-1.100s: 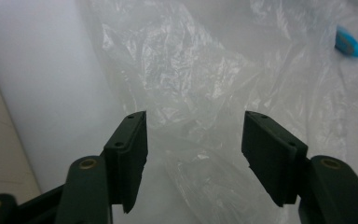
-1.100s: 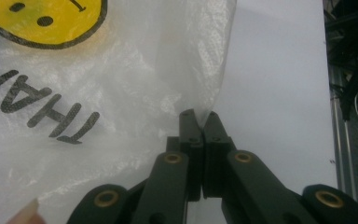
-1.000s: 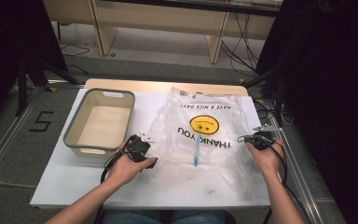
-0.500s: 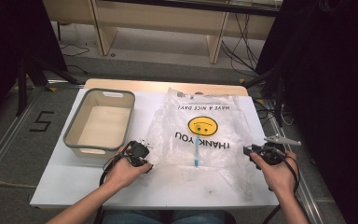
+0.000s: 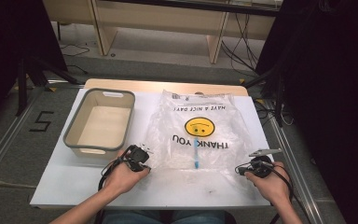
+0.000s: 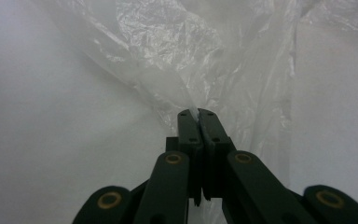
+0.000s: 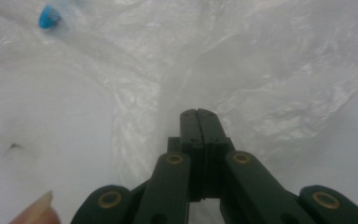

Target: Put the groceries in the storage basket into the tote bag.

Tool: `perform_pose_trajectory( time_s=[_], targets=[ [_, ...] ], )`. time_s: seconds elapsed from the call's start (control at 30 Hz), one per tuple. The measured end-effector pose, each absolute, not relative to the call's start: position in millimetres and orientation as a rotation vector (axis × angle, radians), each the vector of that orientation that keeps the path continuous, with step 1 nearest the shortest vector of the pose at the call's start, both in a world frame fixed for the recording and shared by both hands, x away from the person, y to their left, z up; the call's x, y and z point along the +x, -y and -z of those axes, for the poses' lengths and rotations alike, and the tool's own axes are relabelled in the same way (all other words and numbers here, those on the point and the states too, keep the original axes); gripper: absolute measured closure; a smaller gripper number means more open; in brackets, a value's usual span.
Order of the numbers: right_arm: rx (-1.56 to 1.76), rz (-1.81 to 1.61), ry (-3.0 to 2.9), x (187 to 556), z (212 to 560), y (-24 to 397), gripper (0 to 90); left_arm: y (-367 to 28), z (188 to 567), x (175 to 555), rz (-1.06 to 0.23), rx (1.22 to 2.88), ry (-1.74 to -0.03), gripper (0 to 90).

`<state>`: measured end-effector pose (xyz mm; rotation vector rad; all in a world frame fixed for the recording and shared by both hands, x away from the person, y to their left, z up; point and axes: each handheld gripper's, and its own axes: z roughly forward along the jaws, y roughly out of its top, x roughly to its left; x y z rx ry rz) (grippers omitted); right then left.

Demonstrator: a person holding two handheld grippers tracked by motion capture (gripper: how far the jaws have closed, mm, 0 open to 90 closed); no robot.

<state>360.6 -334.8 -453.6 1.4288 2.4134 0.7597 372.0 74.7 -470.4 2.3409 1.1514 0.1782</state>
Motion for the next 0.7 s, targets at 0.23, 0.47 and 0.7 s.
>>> perform_pose_trajectory(
  time_s=[0.23,0.47,0.7],
  targets=[
    [1.400,-0.825,-2.324,364,453,336,85.8,-80,466,368,-0.236,2.262,-1.099,71.2],
    [1.355,-0.983,-2.192,357,443,336,69.9,-88,451,355,-0.383,2.165,-0.933,34.4],
    [1.299,-1.051,-2.154,357,445,328,56.2,-92,451,343,-0.377,2.144,-0.925,27.4]
  ],
)
